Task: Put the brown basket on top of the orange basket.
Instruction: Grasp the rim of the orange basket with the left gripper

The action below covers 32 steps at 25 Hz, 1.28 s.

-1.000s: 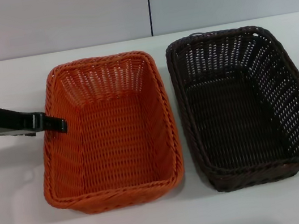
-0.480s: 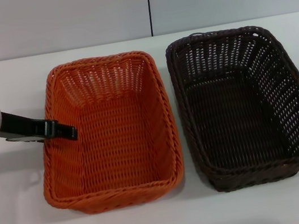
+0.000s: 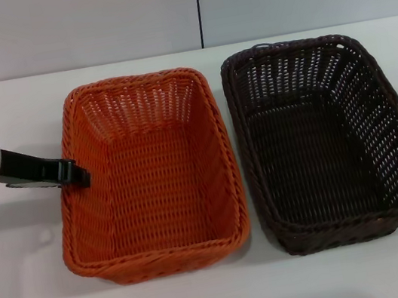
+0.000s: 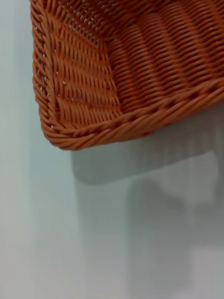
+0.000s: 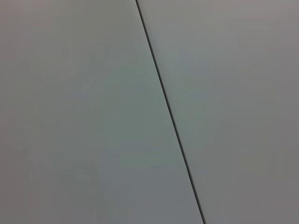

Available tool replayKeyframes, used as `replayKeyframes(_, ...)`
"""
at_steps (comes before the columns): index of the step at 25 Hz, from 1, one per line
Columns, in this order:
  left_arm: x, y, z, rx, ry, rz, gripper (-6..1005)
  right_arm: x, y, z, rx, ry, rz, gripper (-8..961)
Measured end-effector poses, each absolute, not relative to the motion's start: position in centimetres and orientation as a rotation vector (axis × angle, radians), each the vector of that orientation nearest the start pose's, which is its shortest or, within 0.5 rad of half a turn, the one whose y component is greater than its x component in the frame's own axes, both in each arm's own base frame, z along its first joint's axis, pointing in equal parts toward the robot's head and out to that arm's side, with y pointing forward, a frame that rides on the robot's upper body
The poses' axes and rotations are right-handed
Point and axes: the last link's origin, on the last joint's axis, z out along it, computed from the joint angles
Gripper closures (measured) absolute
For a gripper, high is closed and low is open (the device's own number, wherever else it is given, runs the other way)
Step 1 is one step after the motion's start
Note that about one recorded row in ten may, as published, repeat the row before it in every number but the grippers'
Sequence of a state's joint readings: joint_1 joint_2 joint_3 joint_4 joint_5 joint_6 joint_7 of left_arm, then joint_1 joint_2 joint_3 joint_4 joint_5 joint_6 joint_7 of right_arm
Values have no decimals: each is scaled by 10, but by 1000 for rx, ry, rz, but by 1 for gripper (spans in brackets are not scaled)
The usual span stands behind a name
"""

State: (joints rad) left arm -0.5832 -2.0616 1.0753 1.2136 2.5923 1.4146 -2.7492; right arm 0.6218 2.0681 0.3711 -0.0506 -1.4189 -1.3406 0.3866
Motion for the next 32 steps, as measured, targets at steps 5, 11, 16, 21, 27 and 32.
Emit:
replayKeyframes(5,-235,382,45,-2173,-1442,123,642,319,372,75,-1183,521,971,344)
replayKeyframes(11,-236,381,45,-2177,-1438,134,786,319,372,74,-1183,524,971,345)
replayKeyframes(16,-225,385,67,-2181,-1330,128,797,319,372,73,-1184,526,974,345)
replayKeyframes(21,-208,389,91,-2196,-1232,157,813,318,373,72,-1188,528,977,344)
replayKeyframes(27,-189,392,100,-2308,-1151,235,829,318,371,70,-1192,533,977,345)
replayKeyframes(32,-173,386,82,-2448,-1084,315,829,320,369,69,-1191,542,979,345)
